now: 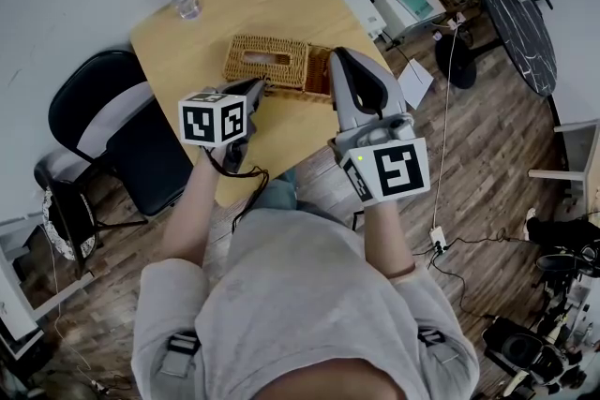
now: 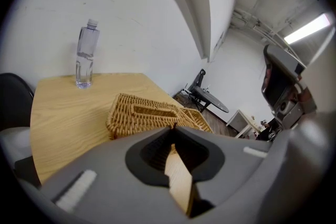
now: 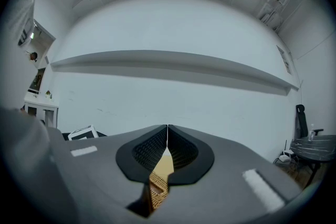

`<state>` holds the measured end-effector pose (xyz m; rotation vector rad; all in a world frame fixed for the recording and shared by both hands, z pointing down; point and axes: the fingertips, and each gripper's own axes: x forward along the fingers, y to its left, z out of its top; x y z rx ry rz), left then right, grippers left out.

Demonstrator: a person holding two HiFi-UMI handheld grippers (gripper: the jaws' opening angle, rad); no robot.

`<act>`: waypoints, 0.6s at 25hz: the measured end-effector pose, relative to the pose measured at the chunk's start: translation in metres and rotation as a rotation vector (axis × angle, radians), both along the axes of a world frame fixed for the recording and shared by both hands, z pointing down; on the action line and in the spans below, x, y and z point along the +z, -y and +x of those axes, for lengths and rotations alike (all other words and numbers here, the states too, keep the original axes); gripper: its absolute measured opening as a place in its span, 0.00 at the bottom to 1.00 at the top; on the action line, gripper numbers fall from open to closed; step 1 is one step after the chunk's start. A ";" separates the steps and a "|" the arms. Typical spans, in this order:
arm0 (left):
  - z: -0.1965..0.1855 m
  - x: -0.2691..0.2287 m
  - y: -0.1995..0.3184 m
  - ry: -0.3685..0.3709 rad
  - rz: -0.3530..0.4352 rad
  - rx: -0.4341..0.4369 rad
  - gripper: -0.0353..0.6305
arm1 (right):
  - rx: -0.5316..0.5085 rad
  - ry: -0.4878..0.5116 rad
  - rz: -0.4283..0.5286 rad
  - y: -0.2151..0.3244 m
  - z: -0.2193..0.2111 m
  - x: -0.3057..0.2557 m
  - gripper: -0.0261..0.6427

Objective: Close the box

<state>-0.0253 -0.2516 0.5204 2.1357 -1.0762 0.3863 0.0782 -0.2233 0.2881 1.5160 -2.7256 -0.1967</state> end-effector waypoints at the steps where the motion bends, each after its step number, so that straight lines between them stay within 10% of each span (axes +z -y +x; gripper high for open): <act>1: 0.000 0.002 -0.001 0.001 -0.004 -0.001 0.17 | 0.000 -0.001 -0.001 0.000 0.000 0.000 0.05; 15: -0.002 0.032 -0.004 0.016 -0.056 -0.012 0.17 | 0.005 -0.016 -0.008 0.000 -0.006 0.003 0.05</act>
